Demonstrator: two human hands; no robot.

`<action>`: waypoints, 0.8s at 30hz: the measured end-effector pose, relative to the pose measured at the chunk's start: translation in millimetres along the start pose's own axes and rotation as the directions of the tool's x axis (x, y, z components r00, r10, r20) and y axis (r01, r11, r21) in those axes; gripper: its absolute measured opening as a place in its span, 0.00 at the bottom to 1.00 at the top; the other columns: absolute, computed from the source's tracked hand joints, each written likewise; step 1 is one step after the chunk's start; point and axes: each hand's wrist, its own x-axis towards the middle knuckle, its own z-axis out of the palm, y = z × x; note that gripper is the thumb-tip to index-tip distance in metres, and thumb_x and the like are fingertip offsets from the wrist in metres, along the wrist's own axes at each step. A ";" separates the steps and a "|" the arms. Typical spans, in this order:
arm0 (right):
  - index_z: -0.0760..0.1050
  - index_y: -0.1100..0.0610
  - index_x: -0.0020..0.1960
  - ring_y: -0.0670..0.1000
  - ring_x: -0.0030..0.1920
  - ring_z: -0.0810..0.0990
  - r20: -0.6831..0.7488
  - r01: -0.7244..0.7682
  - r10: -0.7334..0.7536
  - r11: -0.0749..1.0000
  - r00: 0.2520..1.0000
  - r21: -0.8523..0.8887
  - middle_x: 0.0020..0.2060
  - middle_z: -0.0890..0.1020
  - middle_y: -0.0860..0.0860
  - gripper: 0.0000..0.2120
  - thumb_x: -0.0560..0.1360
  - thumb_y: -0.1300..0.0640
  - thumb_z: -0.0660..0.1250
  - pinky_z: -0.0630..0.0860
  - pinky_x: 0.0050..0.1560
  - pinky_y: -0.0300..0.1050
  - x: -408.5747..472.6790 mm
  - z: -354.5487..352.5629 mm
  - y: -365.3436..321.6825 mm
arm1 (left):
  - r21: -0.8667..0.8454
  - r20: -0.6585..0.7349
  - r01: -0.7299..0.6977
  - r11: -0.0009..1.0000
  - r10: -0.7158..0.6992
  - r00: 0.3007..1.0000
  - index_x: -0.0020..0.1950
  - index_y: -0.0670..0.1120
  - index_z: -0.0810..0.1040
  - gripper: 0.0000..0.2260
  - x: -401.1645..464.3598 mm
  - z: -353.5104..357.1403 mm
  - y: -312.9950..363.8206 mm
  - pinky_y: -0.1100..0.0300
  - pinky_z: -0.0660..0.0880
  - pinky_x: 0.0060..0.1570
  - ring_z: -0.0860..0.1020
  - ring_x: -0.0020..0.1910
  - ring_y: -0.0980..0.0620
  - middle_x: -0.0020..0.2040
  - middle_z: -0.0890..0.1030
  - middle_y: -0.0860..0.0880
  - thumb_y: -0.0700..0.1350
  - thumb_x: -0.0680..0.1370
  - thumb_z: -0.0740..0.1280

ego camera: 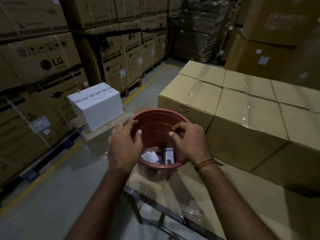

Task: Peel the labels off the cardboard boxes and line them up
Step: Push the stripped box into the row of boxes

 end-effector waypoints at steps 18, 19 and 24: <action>0.86 0.49 0.55 0.42 0.48 0.77 -0.228 0.055 -0.079 0.992 0.970 -0.110 0.48 0.86 0.41 0.06 0.82 0.50 0.71 0.76 0.47 0.42 -119.8 -106.5 58.4 | -0.248 0.111 -0.313 0.917 0.347 0.931 0.71 0.49 0.78 0.18 -75.1 27.2 104.5 0.44 0.72 0.70 0.74 0.69 0.48 0.70 0.78 0.50 0.47 0.81 0.68; 0.86 0.49 0.55 0.42 0.48 0.77 -0.246 0.040 -0.068 0.992 0.967 -0.116 0.48 0.86 0.41 0.06 0.82 0.51 0.71 0.76 0.47 0.42 -127.1 -116.3 65.7 | -0.264 0.120 -0.326 0.908 0.367 0.923 0.71 0.49 0.78 0.18 -83.2 32.0 114.5 0.45 0.73 0.69 0.75 0.68 0.48 0.69 0.78 0.50 0.47 0.81 0.68; 0.85 0.48 0.57 0.41 0.49 0.77 -0.314 -0.046 -0.005 0.987 0.949 -0.154 0.47 0.83 0.38 0.06 0.82 0.50 0.70 0.78 0.47 0.42 -169.0 -170.2 105.5 | -0.329 0.190 -0.392 0.859 0.467 0.864 0.70 0.50 0.78 0.17 -127.6 58.8 161.0 0.43 0.76 0.65 0.77 0.66 0.50 0.67 0.79 0.52 0.49 0.81 0.68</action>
